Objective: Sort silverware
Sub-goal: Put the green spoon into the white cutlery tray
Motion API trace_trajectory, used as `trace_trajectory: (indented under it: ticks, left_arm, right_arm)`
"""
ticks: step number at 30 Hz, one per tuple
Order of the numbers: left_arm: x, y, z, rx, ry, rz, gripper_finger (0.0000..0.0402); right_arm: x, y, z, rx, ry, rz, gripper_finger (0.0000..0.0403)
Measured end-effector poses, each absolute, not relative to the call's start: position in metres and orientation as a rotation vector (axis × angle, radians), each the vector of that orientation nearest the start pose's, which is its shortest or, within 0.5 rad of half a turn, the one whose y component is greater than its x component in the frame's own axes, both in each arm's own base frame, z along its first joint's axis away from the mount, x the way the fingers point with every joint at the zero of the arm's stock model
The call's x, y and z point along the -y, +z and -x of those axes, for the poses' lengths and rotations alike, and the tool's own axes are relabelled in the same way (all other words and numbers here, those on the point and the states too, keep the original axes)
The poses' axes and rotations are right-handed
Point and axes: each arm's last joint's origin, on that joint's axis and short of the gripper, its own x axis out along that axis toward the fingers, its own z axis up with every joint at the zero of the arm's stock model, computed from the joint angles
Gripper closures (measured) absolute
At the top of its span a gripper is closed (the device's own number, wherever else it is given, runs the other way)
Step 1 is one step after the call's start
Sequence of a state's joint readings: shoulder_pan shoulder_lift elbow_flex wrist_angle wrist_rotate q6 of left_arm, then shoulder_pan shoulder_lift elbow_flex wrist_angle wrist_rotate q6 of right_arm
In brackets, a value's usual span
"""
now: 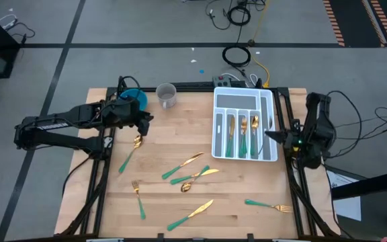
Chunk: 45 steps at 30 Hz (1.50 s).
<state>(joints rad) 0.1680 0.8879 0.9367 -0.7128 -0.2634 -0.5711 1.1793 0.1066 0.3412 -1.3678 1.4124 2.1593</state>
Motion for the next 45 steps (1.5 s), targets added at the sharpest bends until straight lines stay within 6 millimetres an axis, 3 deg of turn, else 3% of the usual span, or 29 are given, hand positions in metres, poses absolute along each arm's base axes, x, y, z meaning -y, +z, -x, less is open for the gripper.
trace_trajectory:
  ticks: [7,13,25,27,31,37,41,45]
  left_arm:
    - [-0.036,0.320,-0.168,-0.534,0.595,0.509,0.0278]
    - [-0.037,0.318,-0.172,-0.542,0.597,0.508,0.0278]
    - [-0.039,0.313,-0.185,-0.555,0.601,0.509,0.0278]
    - [-0.039,0.312,-0.188,-0.555,0.601,0.509,0.0278]
    - [-0.040,0.309,-0.192,-0.573,0.605,0.507,0.0278]
    - [-0.040,0.305,-0.201,-0.593,0.532,0.533,0.0278]
    - [-0.040,0.303,-0.206,-0.597,0.527,0.530,0.0278]
    - [-0.042,0.300,-0.210,-0.611,0.518,0.515,0.0278]
  right_arm:
    - [0.005,0.179,-0.029,0.035,-0.361,-1.094,0.0402]
    - [0.003,0.171,-0.030,0.086,-0.432,-1.126,0.0402]
    - [0.004,0.175,-0.034,0.166,-0.596,-1.146,0.0402]
    - [0.002,0.183,-0.035,0.169,-0.599,-1.134,0.0402]
    - [0.001,0.219,-0.036,0.157,-0.543,-1.083,0.0402]
    - [0.002,0.272,-0.031,-0.028,-0.226,-0.919,0.0403]
    - [0.008,0.290,-0.023,-0.074,-0.088,-0.798,0.0403]
    - [0.020,0.285,-0.012,-0.134,-0.104,-0.829,0.0403]
